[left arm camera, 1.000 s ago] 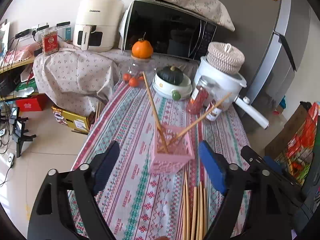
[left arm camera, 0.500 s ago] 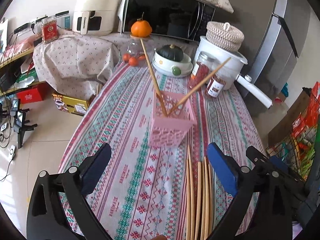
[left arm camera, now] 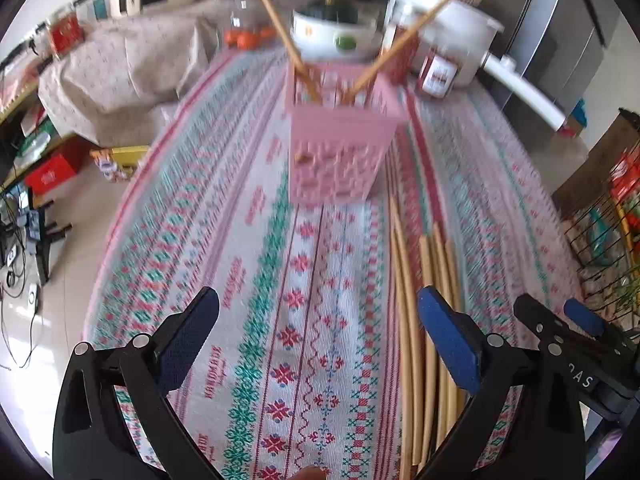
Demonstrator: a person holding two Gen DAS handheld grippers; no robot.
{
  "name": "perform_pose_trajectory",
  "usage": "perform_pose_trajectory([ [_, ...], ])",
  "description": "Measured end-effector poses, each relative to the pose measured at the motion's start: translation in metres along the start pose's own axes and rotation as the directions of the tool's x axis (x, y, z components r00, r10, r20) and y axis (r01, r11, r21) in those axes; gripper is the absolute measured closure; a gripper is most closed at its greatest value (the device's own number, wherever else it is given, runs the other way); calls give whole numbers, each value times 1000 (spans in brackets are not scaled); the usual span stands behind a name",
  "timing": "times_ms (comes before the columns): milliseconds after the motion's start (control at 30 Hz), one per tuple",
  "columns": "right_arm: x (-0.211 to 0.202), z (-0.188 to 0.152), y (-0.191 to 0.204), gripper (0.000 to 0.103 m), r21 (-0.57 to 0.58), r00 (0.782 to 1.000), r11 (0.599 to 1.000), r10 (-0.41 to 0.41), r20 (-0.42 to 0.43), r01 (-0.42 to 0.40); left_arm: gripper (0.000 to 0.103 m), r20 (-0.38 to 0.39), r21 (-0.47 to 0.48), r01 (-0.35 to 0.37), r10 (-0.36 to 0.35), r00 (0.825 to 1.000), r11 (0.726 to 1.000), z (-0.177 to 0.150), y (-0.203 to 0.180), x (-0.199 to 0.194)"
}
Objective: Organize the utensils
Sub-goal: 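Move both grippers back down to the chopstick pile, then grasp a chopstick with the left gripper while the right gripper grasps another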
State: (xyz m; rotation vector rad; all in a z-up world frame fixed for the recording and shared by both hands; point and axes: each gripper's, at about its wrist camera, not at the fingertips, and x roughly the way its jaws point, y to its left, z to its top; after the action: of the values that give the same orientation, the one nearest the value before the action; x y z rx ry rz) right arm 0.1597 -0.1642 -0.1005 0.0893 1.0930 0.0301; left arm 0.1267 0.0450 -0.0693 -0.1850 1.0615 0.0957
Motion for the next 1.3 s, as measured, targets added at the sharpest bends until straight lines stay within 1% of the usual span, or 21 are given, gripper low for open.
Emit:
perform_pose_trajectory([
  [100,10,-3,-12,8,43,997,999,36,-72,-33,7,-80,-22,10,-12,997,1000,0,2,18],
  [200,8,-4,-22,8,70,995,996,55,-84,-49,7,-137,-52,4,-11,991,999,3,5,31],
  [333,4,-4,-34,8,114,992,991,86,-95,-75,8,-210,-110,-6,-17,978,994,11,9,50],
  [433,6,-5,-41,8,139,988,986,105,-116,-89,8,-211,-137,-25,-4,978,990,19,8,55],
  [533,8,-5,-45,8,147,985,984,117,-129,-98,8,-209,-129,-50,22,978,990,25,1,60],
  [633,7,-8,-51,8,146,984,984,117,-132,-98,9,-222,-127,-61,32,975,990,27,-7,67],
  [733,6,-9,-56,8,165,981,980,132,-141,-109,10,-228,-102,-96,71,971,990,28,-16,74],
  [800,7,-9,-59,8,181,978,976,147,-147,-119,11,-219,-83,-129,108,970,988,29,-21,76],
  [900,6,-8,-63,8,190,977,974,154,-145,-125,13,-218,-78,-135,115,969,988,30,-27,80],
  [933,6,-8,-63,8,190,978,974,153,-143,-124,16,-218,-78,-133,114,969,988,29,-29,80],
  [967,5,-9,-64,8,189,978,974,151,-141,-123,22,-219,-67,-141,123,968,988,28,-32,81],
  [1000,4,-9,-63,8,186,979,975,148,-141,-120,24,-210,-48,-152,138,968,987,27,-37,81],
  [1033,5,-8,-63,8,184,979,976,144,-142,-117,31,-200,-33,-143,133,971,989,27,-41,80],
  [1067,6,-8,-62,8,183,980,977,138,-143,-111,41,-196,-20,-135,128,972,991,27,-47,79],
  [1100,6,-7,-63,8,184,981,978,131,-143,-104,47,-191,2,-124,122,974,992,27,-53,79],
  [1167,7,-5,-64,8,190,983,978,116,-144,-88,66,-181,43,-99,105,978,994,26,-65,78],
  [1200,8,-4,-63,8,194,983,977,114,-144,-85,72,-177,54,-91,99,979,994,25,-69,77],
  [1267,9,-3,-62,8,200,983,977,112,-146,-81,88,-170,72,-80,91,981,994,22,-76,77],
  [1300,10,-1,-60,8,200,983,977,110,-147,-79,91,-166,83,-75,88,982,994,21,-78,77],
])
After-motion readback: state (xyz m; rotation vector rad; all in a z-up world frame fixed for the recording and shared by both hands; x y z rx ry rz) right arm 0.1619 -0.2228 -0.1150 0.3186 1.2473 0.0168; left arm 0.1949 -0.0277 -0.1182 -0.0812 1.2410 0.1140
